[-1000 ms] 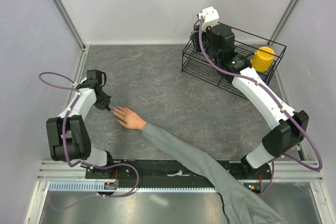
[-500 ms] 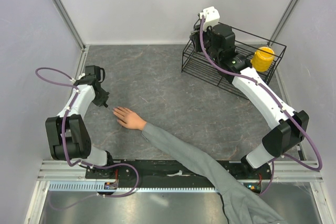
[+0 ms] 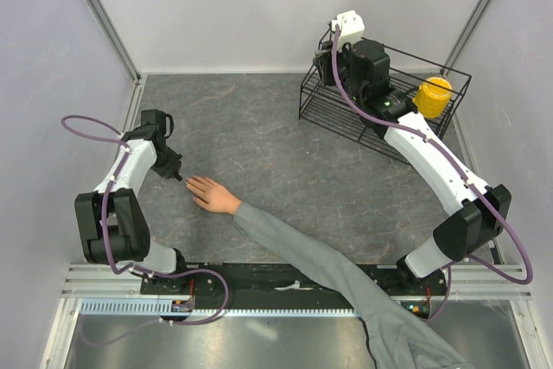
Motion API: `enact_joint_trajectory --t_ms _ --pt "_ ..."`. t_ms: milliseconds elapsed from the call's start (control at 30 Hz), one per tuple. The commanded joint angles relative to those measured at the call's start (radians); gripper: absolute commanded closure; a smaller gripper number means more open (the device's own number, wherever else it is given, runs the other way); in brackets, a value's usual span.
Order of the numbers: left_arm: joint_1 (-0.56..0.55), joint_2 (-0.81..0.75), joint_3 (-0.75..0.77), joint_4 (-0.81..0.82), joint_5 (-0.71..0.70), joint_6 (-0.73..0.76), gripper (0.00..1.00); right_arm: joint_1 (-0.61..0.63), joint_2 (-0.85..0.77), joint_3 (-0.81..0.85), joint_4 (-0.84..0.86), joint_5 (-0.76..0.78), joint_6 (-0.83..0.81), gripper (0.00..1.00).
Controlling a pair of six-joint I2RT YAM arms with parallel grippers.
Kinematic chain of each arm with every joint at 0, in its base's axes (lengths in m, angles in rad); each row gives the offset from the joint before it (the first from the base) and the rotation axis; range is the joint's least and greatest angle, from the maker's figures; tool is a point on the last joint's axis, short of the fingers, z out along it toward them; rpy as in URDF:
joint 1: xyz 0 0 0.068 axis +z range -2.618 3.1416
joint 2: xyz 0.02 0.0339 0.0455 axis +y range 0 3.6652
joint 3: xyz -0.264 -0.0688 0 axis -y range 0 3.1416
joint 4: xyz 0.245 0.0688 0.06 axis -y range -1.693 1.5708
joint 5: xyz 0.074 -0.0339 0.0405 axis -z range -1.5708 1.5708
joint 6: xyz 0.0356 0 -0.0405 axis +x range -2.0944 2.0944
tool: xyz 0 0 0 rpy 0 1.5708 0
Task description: Paint the nails
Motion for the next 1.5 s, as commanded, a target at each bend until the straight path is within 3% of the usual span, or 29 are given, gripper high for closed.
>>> enact_joint_trajectory --t_ms 0,1133,1467 --pt "0.003 -0.018 0.016 0.076 0.005 -0.035 0.98 -0.004 -0.031 0.004 0.028 -0.006 0.005 1.0" --pt "0.005 0.028 0.006 -0.014 -0.064 -0.08 0.98 -0.01 -0.004 0.035 0.02 -0.006 0.005 1.0" --pt "0.005 0.052 0.013 0.059 -0.057 -0.072 0.98 -0.012 0.002 0.044 0.019 -0.006 0.005 1.0"
